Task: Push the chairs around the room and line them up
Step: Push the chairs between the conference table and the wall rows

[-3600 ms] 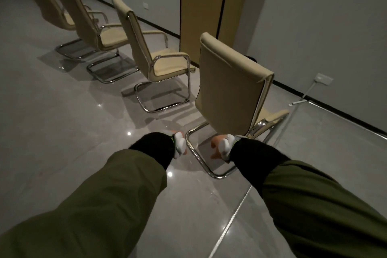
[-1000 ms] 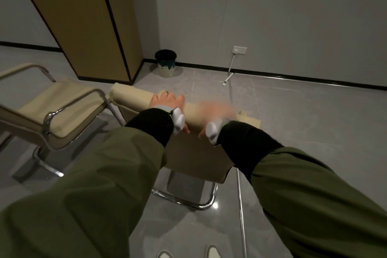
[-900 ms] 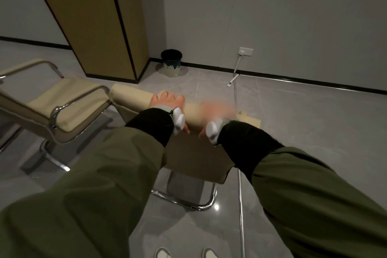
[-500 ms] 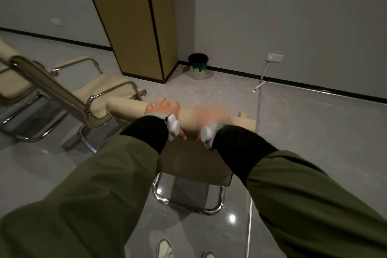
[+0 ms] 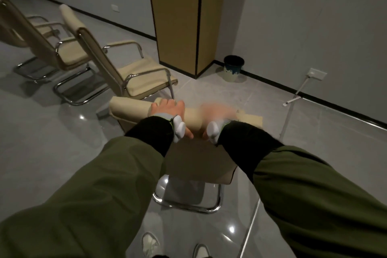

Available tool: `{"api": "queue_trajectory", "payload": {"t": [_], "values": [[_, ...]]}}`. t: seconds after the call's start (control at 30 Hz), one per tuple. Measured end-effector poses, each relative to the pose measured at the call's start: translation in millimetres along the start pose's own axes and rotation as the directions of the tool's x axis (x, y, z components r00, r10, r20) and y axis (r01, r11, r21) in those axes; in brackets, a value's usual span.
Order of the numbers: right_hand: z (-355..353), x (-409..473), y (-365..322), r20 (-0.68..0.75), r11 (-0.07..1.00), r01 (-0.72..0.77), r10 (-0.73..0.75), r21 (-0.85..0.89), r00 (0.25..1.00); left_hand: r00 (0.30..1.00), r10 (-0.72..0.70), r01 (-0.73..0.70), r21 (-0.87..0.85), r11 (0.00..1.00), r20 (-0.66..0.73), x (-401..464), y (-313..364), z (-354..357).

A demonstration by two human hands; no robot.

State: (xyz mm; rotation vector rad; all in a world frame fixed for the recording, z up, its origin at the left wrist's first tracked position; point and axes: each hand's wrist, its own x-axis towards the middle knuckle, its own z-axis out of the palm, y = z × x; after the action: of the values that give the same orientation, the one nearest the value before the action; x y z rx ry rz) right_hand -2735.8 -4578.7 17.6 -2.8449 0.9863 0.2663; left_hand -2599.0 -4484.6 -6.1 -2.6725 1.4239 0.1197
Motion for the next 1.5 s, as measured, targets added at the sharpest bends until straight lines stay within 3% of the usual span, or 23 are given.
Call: {"api": "queue_trajectory", "payload": {"t": [0.6, 0.87, 1.23, 1.5], "values": [[23, -28, -108, 0.012, 0.999, 0.016, -0.016, -0.048, 1.000, 1.000, -0.012, 0.012, -0.002, 1.000, 0.018, -81, -91, 8], [31, -44, -171, 0.049, 0.995, 0.094, -0.092, -0.043, 0.995, 0.998, -0.045, 0.047, -0.038, 0.998, 0.049, -129, -148, 15], [37, -61, -232, 0.065, 0.945, 0.318, -0.313, -0.077, 0.947, 0.964, -0.262, 0.265, -0.070, 0.962, 0.043, -199, -191, 29], [40, -73, -265, 0.060, 0.856, 0.498, -0.495, -0.137, 0.867, 0.885, -0.456, 0.463, -0.090, 0.882, 0.088, -244, -206, 34]]}}
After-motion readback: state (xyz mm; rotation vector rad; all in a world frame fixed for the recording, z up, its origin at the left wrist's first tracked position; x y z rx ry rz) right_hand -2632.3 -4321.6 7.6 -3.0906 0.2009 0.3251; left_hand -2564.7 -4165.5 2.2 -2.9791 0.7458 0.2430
